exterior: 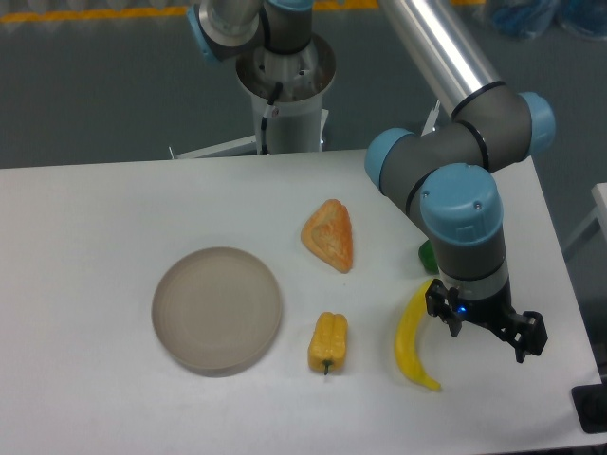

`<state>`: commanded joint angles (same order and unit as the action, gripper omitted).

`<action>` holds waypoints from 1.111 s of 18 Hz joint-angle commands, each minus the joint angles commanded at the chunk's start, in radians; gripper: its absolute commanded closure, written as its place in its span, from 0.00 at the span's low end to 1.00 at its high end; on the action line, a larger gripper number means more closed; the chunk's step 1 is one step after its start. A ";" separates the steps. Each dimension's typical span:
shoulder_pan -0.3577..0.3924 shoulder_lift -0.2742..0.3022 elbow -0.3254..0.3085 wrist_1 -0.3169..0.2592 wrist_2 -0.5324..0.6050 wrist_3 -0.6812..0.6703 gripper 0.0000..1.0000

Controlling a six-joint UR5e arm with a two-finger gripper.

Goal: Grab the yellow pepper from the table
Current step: 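Raise the open gripper up from beside the yellow banana, then move the open gripper over the yellow bell pepper and lower it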

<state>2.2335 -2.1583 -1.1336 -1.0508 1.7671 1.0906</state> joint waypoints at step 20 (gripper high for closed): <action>-0.003 0.207 -0.279 -0.037 -0.253 -0.328 0.00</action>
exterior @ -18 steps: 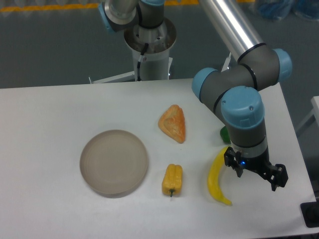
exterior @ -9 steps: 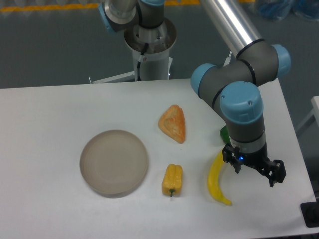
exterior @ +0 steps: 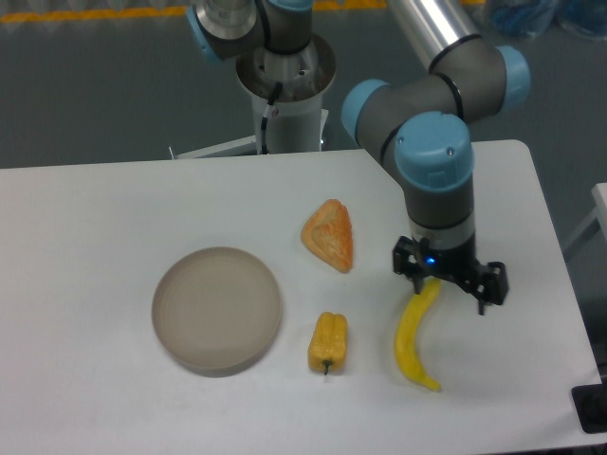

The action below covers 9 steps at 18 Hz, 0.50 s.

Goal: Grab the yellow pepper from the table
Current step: 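Move the open gripper over the yellow bell pepper and lower it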

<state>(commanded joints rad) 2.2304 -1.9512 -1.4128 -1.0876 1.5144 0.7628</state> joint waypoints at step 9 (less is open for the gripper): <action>-0.084 -0.078 -0.069 0.078 -0.033 -0.175 0.00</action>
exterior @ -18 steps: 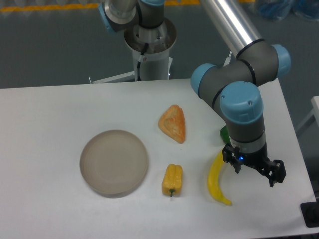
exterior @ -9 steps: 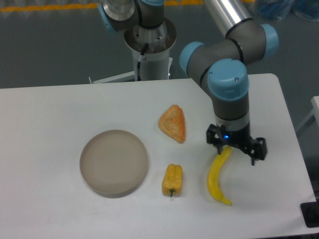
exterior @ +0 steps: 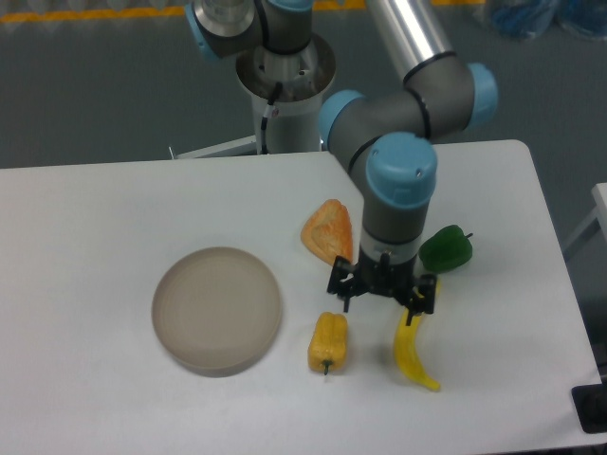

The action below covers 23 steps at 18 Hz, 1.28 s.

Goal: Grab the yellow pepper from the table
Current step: 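Move the open gripper over the yellow bell pepper and lower it, then close the gripper around the yellow bell pepper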

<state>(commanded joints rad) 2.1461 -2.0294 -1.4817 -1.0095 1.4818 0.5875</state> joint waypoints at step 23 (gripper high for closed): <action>-0.052 -0.049 -0.094 0.141 0.037 -0.005 0.00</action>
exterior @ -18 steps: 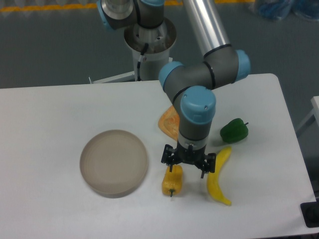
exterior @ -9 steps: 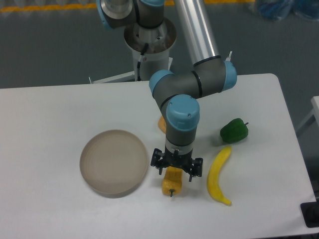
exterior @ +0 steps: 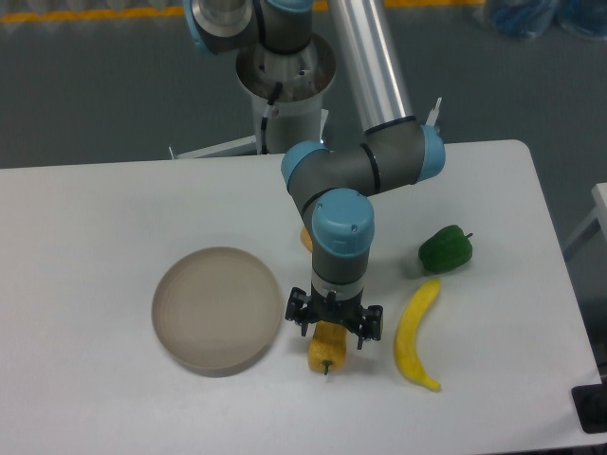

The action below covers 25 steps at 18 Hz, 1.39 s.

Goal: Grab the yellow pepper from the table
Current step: 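Close the gripper around the yellow bell pepper, then lift the yellow bell pepper and carry it toward the banana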

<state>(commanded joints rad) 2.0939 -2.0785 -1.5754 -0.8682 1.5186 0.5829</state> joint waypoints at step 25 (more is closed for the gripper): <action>0.027 0.032 0.096 -0.017 0.003 0.067 0.45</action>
<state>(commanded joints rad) 2.1213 -2.0465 -1.4789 -0.8851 1.5217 0.6502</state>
